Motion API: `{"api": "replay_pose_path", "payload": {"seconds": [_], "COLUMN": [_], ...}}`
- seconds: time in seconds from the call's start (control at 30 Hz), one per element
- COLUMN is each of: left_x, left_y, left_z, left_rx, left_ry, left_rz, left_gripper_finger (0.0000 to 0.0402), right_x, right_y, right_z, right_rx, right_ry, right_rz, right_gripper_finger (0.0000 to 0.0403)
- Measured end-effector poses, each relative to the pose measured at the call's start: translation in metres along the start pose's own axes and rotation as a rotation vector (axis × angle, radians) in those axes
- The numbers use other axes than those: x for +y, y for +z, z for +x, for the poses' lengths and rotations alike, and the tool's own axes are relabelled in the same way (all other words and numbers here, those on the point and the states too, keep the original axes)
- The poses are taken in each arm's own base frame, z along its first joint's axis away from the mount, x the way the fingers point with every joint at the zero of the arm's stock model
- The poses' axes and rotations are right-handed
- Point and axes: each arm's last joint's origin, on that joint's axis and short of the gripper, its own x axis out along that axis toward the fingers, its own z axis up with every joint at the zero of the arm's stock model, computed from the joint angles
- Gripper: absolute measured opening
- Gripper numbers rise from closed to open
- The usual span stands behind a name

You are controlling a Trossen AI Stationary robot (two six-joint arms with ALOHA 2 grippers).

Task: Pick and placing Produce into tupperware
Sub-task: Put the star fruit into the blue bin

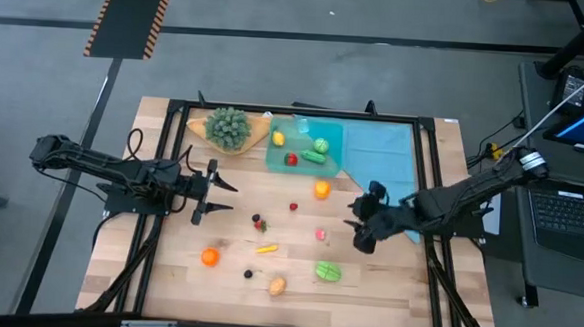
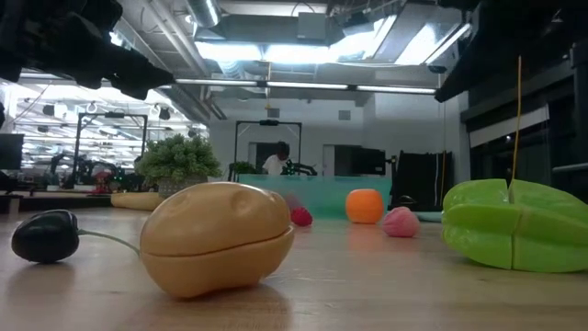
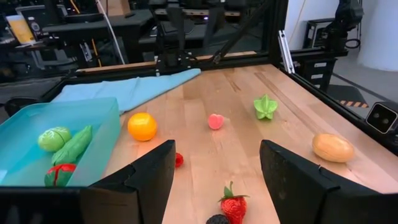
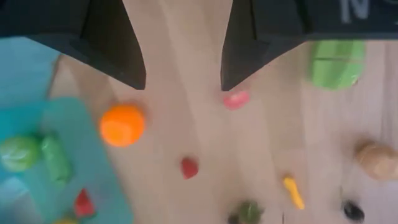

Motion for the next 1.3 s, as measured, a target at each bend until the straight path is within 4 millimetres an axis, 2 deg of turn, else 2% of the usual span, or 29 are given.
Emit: {"api": "replay_pose_path", "payload": {"seconds": [0.5, 0.67, 0.93, 1.1, 1.3], "left_x": [0.000, 0.000, 0.000, 0.000, 0.000], "left_y": [0.000, 0.000, 0.000, 0.000, 0.000], "left_z": [0.000, 0.000, 0.000, 0.000, 0.000], "left_rx": [0.001, 0.001, 0.001, 0.001, 0.001], "left_ry": [-0.002, -0.002, -0.002, -0.002, -0.002], "left_rz": [-0.032, -0.032, -0.057, -0.106, -0.111], "left_gripper_finger": [0.0228, 0.0228, 0.0228, 0.0228, 0.0228], "right_x": [0.092, 0.116, 0.137, 0.141, 0.141], "right_y": [0.017, 0.020, 0.023, 0.022, 0.021], "right_z": [0.015, 0.018, 0.020, 0.020, 0.020], "right_rx": [0.237, 0.308, 0.327, 0.398, 0.402], "right_ry": [-0.107, -0.170, -0.180, -0.119, -0.108], "right_rz": [0.037, 0.004, 0.008, 0.108, 0.059], "right_gripper_finger": [0.0211, 0.0211, 0.0211, 0.0211, 0.0211]}}
